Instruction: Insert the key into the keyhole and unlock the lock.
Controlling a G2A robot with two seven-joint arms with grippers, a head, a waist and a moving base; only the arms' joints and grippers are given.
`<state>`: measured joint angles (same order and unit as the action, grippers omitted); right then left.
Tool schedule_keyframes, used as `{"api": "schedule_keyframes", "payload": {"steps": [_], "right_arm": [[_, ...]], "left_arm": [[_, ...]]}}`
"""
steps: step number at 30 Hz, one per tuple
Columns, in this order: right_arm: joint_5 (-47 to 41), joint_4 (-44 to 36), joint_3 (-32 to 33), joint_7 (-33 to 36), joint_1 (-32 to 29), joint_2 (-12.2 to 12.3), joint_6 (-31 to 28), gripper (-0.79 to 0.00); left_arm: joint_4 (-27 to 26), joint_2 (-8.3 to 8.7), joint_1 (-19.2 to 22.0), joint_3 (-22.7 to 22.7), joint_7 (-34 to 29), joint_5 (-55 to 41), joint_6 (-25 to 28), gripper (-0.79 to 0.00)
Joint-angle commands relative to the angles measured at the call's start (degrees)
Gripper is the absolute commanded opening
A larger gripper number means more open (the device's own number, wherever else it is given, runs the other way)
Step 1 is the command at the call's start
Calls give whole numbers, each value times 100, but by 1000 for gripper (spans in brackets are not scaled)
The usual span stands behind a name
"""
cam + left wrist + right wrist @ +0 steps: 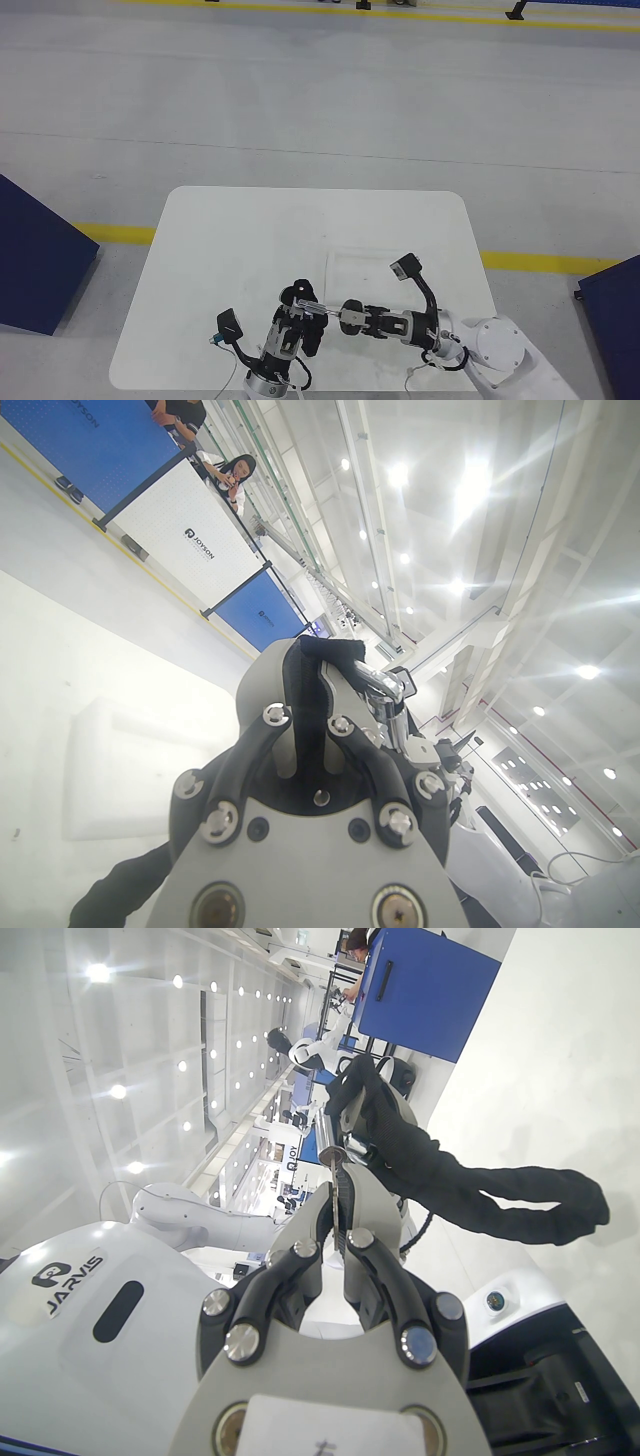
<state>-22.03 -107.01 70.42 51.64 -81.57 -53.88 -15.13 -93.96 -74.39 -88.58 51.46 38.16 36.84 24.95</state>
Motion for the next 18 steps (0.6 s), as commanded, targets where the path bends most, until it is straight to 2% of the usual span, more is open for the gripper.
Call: {"api": "schedule_keyframes", "payload": {"steps": [1, 18], "right_arm": [[7, 11, -29, 5, 27, -8, 37, -785], [83, -47, -261, -371, 39, -95, 190, -785]], "left_arm": [[0, 0, 0, 0, 0, 0, 0, -785], [0, 0, 0, 0, 0, 0, 0, -785]]}}
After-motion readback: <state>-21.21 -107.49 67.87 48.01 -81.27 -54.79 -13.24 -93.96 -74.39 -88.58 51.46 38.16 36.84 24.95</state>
